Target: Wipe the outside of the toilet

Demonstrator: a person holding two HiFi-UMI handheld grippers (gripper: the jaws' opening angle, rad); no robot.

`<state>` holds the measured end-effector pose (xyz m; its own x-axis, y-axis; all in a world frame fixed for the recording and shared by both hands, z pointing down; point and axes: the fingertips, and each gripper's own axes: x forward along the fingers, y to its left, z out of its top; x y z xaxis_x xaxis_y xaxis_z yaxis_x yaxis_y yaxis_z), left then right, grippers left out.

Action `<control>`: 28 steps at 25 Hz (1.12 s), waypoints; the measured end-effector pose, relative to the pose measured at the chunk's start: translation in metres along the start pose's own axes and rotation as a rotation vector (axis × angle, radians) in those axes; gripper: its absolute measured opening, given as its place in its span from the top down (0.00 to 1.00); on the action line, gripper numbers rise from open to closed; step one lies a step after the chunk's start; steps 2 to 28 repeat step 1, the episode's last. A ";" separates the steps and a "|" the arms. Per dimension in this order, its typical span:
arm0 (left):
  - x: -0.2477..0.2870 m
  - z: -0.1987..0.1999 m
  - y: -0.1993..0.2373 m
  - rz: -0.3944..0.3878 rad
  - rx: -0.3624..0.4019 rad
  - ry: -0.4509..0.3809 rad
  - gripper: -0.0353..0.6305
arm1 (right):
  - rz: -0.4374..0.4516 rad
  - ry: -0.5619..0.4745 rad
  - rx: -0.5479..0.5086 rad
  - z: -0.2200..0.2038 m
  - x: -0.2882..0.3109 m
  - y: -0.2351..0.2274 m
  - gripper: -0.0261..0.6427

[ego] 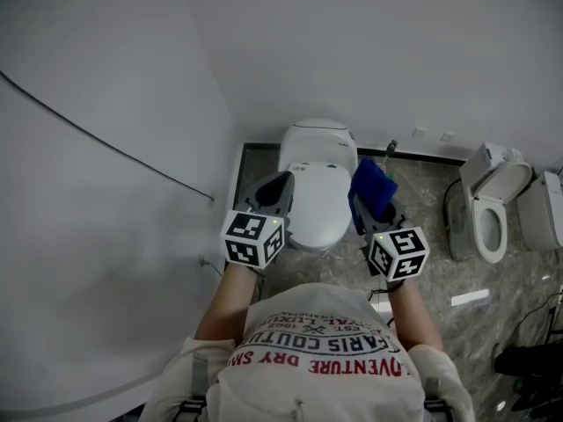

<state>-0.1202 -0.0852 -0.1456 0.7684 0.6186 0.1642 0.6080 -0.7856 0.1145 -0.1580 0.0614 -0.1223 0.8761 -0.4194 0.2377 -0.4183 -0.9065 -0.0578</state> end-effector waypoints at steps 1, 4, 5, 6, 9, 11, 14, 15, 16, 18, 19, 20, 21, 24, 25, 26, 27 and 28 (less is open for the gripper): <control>0.002 0.000 0.000 0.000 0.002 -0.001 0.94 | -0.008 -0.008 0.000 0.000 0.000 -0.003 0.85; 0.002 0.000 0.000 0.000 0.002 -0.001 0.94 | -0.008 -0.008 0.000 0.000 0.000 -0.003 0.85; 0.002 0.000 0.000 0.000 0.002 -0.001 0.94 | -0.008 -0.008 0.000 0.000 0.000 -0.003 0.85; 0.002 0.000 0.000 0.000 0.002 -0.001 0.94 | -0.008 -0.008 0.000 0.000 0.000 -0.003 0.85; 0.002 0.000 0.000 0.000 0.002 -0.001 0.94 | -0.008 -0.008 0.000 0.000 0.000 -0.003 0.85; 0.002 0.000 0.000 0.000 0.002 -0.001 0.94 | -0.008 -0.008 0.000 0.000 0.000 -0.003 0.85; 0.002 0.000 0.000 0.000 0.002 -0.001 0.94 | -0.008 -0.008 0.000 0.000 0.000 -0.003 0.85; 0.002 0.000 0.000 0.000 0.002 -0.001 0.94 | -0.008 -0.008 0.000 0.000 0.000 -0.003 0.85; 0.002 0.000 0.000 0.000 0.002 -0.001 0.94 | -0.008 -0.008 0.000 0.000 0.000 -0.003 0.85; 0.002 0.000 0.000 0.000 0.002 -0.001 0.94 | -0.008 -0.008 0.000 0.000 0.000 -0.003 0.85; 0.002 0.000 0.000 0.000 0.002 -0.001 0.94 | -0.008 -0.008 0.000 0.000 0.000 -0.003 0.85; 0.002 0.000 0.000 0.000 0.002 -0.001 0.94 | -0.008 -0.008 0.000 0.000 0.000 -0.003 0.85; 0.002 0.000 0.000 0.000 0.002 -0.001 0.94 | -0.008 -0.008 0.000 0.000 0.000 -0.003 0.85; 0.002 0.000 0.000 0.000 0.002 -0.001 0.94 | -0.008 -0.008 0.000 0.000 0.000 -0.003 0.85; 0.002 0.000 0.000 0.000 0.002 -0.001 0.94 | -0.008 -0.008 0.000 0.000 0.000 -0.003 0.85; 0.002 0.000 0.000 0.000 0.002 -0.001 0.94 | -0.008 -0.008 0.000 0.000 0.000 -0.003 0.85; 0.002 0.000 0.000 0.000 0.002 -0.001 0.94 | -0.008 -0.008 0.000 0.000 0.000 -0.003 0.85; 0.002 0.000 0.000 0.000 0.002 -0.001 0.94 | -0.008 -0.008 0.000 0.000 0.000 -0.003 0.85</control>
